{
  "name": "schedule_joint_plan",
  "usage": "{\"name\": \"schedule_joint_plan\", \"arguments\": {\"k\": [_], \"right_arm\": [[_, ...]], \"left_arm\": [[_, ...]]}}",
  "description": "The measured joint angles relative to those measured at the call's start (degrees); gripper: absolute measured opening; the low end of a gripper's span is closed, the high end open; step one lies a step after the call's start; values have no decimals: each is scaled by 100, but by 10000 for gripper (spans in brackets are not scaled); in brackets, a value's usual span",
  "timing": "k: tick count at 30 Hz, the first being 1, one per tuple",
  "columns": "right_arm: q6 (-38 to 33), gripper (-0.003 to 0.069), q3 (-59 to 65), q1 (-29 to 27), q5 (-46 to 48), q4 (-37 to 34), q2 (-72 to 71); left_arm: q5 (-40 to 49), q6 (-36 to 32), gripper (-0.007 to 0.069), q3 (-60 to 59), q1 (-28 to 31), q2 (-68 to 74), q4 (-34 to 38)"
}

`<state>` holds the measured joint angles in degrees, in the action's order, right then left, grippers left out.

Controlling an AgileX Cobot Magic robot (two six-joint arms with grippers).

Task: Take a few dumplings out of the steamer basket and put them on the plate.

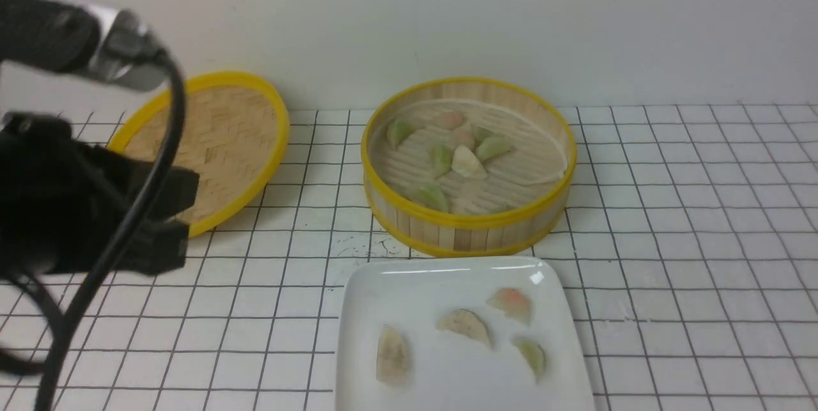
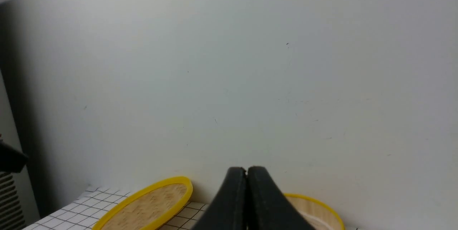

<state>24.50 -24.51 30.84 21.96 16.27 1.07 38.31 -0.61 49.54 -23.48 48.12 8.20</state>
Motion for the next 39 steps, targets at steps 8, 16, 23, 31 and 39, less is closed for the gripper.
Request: {"name": "schedule_joint_plan", "arguments": {"k": [8,16,23,31,39], "right_arm": [[0,-14,0,0,0,16,0],[-24,-14,0,0,0,16,4],[-45,-14,0,0,0,16,4],[-45,-14,0,0,0,16,4],[-45,-14,0,0,0,16,4]], "left_arm": [[-1980,-23,-6,-1665,0,-1860,1],[-2092,-54,-6,-1919,0,-2344,1],[-2048,-112,-6,-1925,0,-2355,-37],[-1775,-116,-6,-2699,648,-3291,-591],[-1771,-258,-6,-4563,1845,-4807,-557]]}}
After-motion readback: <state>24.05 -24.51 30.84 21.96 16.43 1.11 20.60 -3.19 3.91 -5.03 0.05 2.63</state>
